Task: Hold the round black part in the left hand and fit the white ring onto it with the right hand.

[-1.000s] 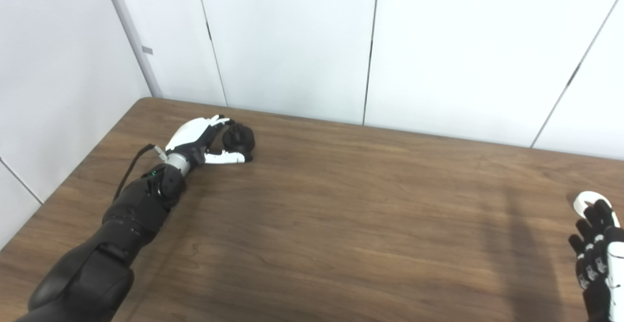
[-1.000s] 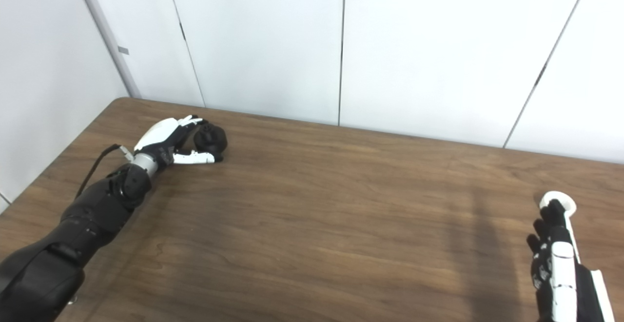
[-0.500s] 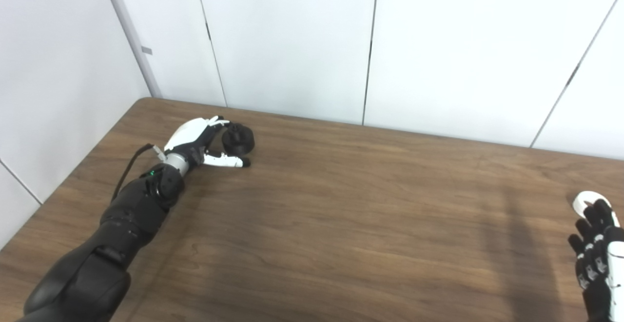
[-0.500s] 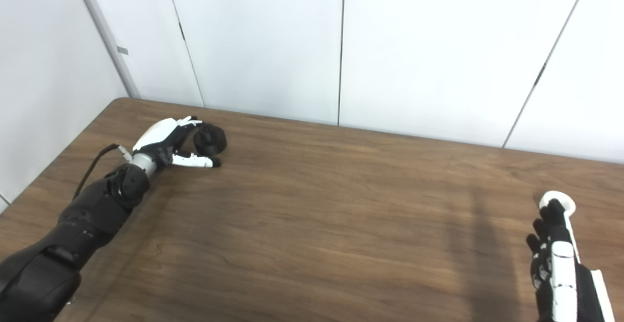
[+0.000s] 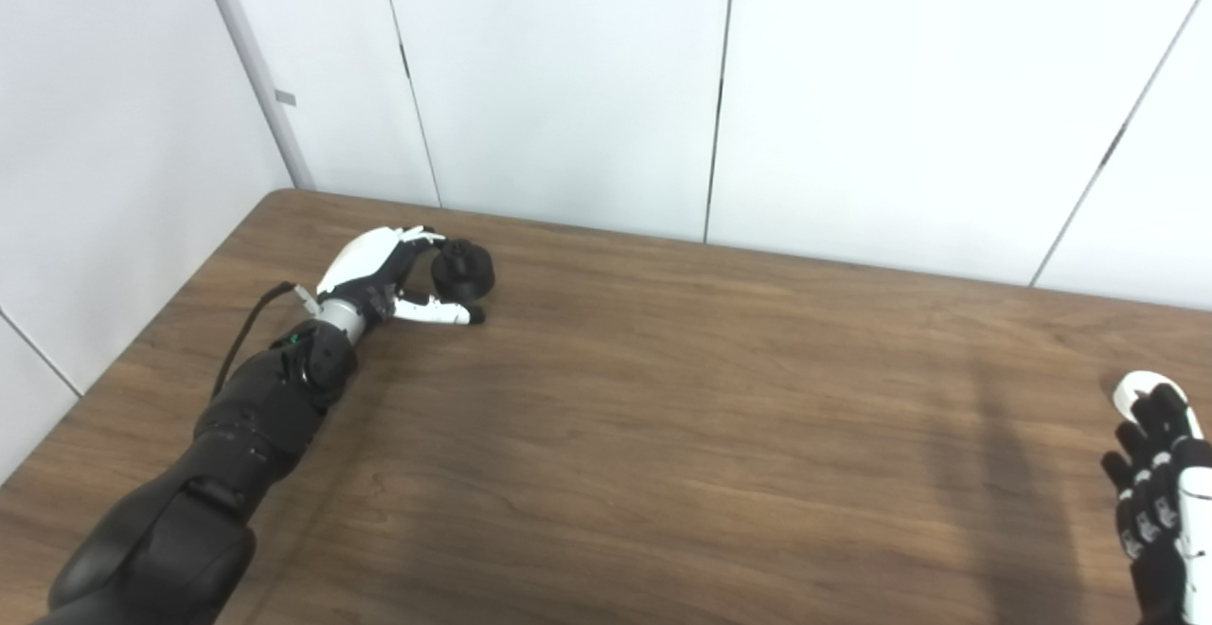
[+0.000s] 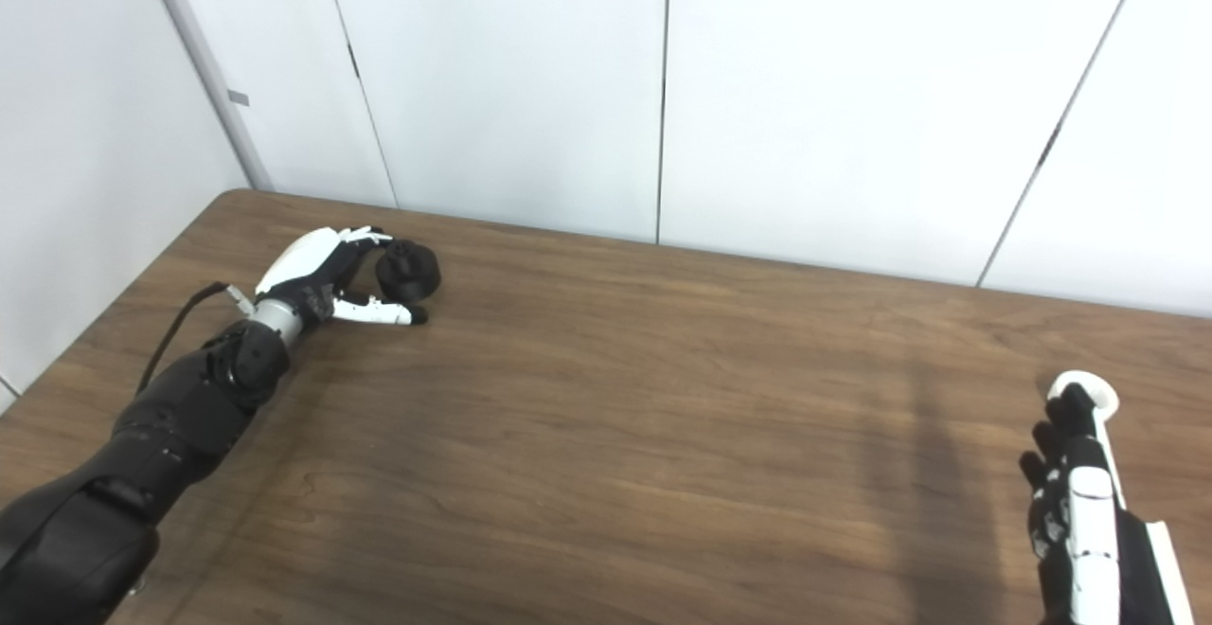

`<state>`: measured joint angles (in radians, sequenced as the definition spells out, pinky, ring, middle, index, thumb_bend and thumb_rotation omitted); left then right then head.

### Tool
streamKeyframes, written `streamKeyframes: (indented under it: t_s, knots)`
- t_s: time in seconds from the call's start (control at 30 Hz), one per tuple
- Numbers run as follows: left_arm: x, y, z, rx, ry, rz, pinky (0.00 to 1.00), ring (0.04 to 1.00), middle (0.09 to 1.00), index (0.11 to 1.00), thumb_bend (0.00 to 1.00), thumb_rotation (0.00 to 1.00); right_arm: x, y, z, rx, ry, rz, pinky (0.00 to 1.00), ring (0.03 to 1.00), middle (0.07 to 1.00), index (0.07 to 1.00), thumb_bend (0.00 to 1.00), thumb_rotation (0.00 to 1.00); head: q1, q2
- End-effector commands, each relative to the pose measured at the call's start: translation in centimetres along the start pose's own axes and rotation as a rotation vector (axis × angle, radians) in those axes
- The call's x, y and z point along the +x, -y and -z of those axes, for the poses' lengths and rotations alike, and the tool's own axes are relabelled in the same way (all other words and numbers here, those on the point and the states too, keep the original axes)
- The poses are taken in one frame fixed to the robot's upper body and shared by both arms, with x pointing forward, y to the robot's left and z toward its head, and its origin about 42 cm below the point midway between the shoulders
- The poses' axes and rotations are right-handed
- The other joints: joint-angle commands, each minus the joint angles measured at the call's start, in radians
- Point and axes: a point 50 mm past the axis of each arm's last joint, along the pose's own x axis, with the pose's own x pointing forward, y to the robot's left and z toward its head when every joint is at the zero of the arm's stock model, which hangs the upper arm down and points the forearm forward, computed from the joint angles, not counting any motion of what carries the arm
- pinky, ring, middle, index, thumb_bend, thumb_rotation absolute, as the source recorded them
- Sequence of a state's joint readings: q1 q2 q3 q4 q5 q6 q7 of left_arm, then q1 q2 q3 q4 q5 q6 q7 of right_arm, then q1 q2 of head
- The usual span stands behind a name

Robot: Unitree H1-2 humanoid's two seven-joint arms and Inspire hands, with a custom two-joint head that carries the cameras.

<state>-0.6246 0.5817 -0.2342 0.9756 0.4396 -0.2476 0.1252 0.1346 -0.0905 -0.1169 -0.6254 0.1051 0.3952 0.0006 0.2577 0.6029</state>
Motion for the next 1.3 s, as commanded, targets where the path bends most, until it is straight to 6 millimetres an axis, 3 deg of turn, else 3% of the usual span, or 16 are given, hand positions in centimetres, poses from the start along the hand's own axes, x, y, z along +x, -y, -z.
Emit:
streamKeyframes:
  t_s: [0.0,0.5,1.27]
  knots:
    - [0.8,-1.6,-0.4,0.021,0.007,-0.021,1.00,1.000,0.951,0.801,1.00,0.35,-0.4,-0.1,-1.1,-0.003,0.052,0.002,1.00,1.000,1.000,1.000,0.10,1.00,-0.001,0.002]
    - [2.0,-0.9,-1.7,0.021,0.027,0.000,1.00,0.997,0.945,0.796,1.00,0.36,-1.0,-0.4,-1.6,-0.002,0.051,0.003,1.00,1.000,1.000,1.000,0.09,1.00,-0.029,0.010]
    - [2.6,-0.8,-2.2,0.022,0.034,0.022,1.00,0.994,0.931,0.791,1.00,0.35,-1.0,-0.4,-1.6,-0.017,0.054,0.008,1.00,1.000,1.000,1.000,0.09,1.00,-0.037,0.018]
